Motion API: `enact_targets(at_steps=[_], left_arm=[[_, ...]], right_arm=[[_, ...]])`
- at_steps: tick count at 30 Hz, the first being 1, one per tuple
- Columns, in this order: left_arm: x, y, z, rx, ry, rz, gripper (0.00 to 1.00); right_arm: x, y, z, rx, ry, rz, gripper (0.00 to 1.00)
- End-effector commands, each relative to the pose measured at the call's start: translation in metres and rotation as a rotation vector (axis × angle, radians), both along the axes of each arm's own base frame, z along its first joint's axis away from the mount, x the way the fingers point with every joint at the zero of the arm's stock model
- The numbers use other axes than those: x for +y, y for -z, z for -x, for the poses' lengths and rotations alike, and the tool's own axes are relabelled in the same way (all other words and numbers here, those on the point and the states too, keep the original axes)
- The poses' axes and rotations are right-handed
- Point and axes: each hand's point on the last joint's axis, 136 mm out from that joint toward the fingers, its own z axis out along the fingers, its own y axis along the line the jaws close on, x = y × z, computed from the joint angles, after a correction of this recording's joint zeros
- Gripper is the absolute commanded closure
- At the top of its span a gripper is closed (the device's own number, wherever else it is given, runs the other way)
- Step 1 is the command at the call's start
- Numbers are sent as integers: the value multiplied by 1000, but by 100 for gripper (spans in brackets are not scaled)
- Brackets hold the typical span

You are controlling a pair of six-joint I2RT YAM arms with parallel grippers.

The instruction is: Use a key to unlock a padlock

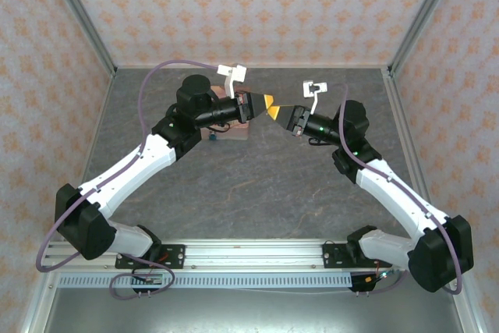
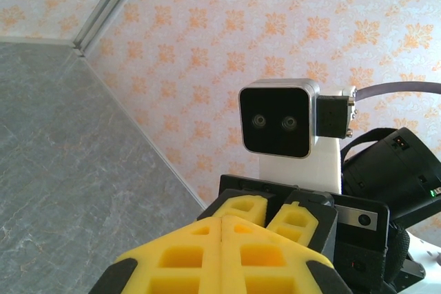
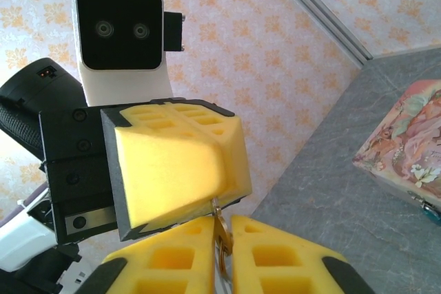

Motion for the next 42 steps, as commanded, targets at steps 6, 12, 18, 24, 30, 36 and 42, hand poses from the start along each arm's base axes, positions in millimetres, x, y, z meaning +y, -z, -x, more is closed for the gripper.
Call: enact_targets(at_steps=[6,12,18,24,30,36,42], left_arm=[[6,-20,-4,-57,-52,18,99],[19,-14,-11,-60,-128,-51,66],[62,13,-39,3,-290,-205,33],[151,67,-78,102,-546,-471,18],[231,115,-103,210,-724,-757,11],[279,158,-134,345,-776,-758,4],[298,204,-166,450,-743,-738,1]], right_arm=[[-3,0,5,-20,14,7,97],[-12,13,9,-9,71,81,98],[-25,37,9,29,141,215,99],[-35,57,10,68,183,305,99],[-39,72,12,113,196,350,99],[-42,80,14,136,203,352,99],[-44,82,19,147,202,347,99]])
